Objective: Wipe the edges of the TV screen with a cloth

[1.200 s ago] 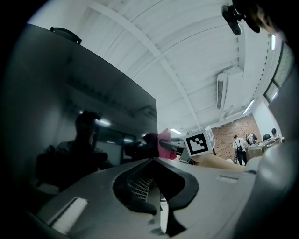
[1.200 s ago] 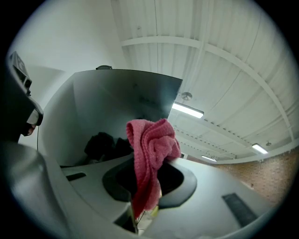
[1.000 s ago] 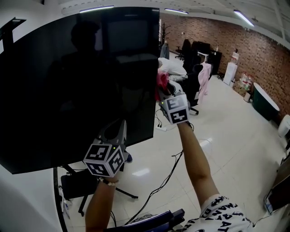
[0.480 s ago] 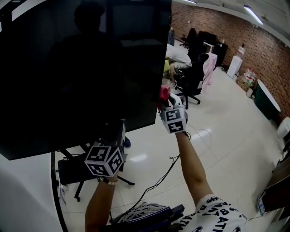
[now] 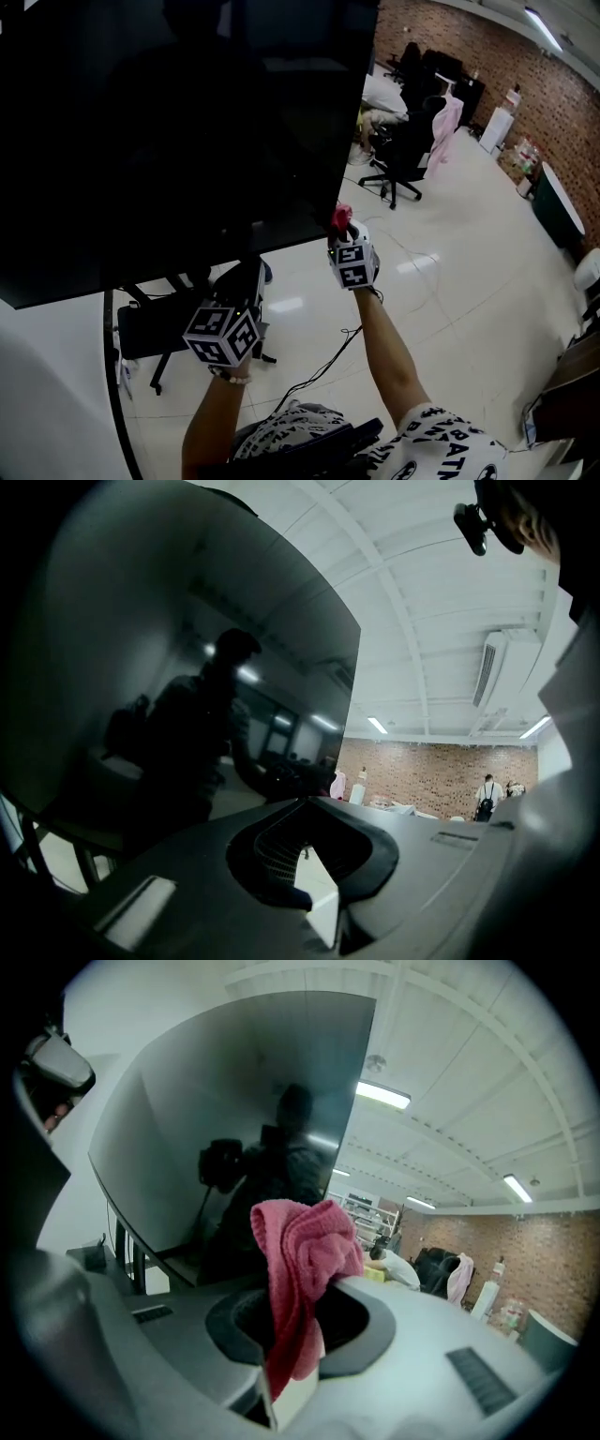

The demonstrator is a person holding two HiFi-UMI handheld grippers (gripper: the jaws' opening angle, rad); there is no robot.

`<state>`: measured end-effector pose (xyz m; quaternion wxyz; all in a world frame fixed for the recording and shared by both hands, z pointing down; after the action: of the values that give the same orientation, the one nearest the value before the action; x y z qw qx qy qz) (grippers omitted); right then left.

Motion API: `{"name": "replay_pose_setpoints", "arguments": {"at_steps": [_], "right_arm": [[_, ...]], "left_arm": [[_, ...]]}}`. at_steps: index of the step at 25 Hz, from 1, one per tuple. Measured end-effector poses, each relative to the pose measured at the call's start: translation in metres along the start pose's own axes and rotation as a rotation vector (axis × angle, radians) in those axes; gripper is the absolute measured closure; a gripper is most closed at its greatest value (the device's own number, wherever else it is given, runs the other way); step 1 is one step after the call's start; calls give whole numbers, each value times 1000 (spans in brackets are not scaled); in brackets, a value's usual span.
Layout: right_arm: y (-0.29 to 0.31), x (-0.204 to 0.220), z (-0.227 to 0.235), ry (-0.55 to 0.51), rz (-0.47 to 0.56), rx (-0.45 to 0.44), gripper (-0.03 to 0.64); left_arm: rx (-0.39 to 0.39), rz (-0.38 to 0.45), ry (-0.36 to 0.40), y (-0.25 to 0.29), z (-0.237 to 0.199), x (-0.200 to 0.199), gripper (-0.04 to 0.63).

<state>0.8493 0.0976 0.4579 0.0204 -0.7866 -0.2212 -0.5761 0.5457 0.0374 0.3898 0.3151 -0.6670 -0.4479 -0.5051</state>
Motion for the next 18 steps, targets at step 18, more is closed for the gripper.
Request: {"name": "replay_pose_setpoints", "arguments": {"at_steps": [18], "right_arm": [[23,80,-35,284,-199,-139,534]], "left_arm": [[-122,-59,-116,-50,-35,43,606]]}}
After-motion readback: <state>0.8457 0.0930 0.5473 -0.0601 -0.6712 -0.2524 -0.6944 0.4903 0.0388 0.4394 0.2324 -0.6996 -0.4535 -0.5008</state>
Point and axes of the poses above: the fingertips, and each gripper's own axes: y forward along the fingers, z to its right, x out of its underside, the point moved 10 cm from there along -y, backward along the fingers, and after that the axes turned 6 degrees about -x, right-handed, at the moved point
